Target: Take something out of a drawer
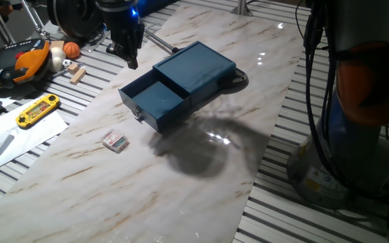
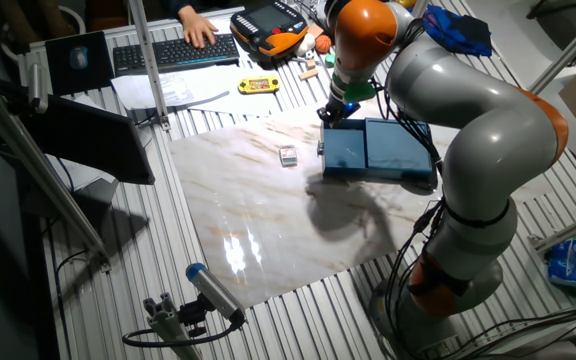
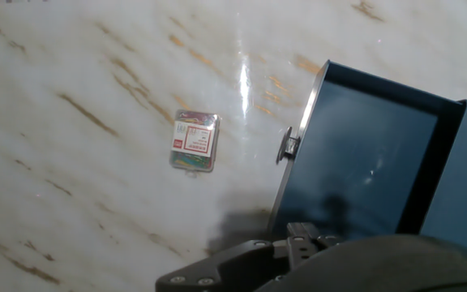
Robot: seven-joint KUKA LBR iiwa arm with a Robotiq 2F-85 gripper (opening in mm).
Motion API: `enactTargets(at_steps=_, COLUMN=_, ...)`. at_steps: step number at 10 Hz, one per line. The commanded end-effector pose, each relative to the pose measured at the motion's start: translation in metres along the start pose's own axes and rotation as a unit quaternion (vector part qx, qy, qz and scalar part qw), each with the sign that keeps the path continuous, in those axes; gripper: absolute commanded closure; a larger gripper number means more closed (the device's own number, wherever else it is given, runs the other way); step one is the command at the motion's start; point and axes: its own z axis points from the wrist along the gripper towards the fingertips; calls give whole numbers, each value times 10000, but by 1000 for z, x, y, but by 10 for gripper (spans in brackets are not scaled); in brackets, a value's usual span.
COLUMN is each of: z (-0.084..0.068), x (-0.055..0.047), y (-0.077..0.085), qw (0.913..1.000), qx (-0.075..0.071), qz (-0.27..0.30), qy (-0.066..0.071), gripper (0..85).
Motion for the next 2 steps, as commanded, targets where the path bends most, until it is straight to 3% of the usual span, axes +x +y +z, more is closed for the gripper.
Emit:
enactTargets(at_steps=1, z=0, x=0, y=1, qw=10000, qx=0, qz=6, qy=-8, gripper=850)
enactTargets(at_steps=2, z=1, x=0, y=1, qw=10000, qx=8, qz=13, qy=-16, gripper=850)
